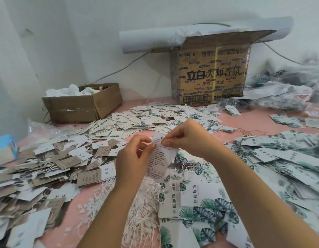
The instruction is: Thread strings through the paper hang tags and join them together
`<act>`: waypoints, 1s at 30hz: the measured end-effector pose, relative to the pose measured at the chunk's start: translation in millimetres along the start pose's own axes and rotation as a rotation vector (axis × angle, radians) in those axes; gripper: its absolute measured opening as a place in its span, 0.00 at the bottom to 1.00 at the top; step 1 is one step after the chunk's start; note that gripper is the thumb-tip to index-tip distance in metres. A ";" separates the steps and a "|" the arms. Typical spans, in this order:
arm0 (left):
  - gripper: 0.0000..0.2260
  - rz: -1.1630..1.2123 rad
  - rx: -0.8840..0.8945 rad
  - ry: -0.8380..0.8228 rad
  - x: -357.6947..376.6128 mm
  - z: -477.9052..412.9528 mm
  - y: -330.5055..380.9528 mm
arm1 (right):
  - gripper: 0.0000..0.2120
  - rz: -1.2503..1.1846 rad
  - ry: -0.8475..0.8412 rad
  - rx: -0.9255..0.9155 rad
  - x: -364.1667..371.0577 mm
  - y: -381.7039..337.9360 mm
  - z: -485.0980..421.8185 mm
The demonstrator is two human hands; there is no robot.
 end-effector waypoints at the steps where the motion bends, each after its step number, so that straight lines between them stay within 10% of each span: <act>1: 0.06 -0.016 0.013 0.014 -0.6 -0.4 0.6 | 0.02 -0.011 -0.003 0.005 -0.5 -0.1 0.4; 21: 0.04 0.007 0.271 0.042 -8.4 -0.8 17.7 | 0.02 -0.122 -0.092 -0.002 -3.8 -3.1 5.1; 30: 0.04 0.261 0.100 0.030 -11.2 -1.6 23.7 | 0.02 -0.128 -0.139 0.008 -1.1 0.9 2.3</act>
Point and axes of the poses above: each hand's wrist, its own z-axis away from the middle knuckle, its own x-axis out of the palm, y = z × x, the point moved 3 cm from there along -z, towards the middle knuckle, and after that the axes turned 10 degrees about -z, right-handed, at the moved point
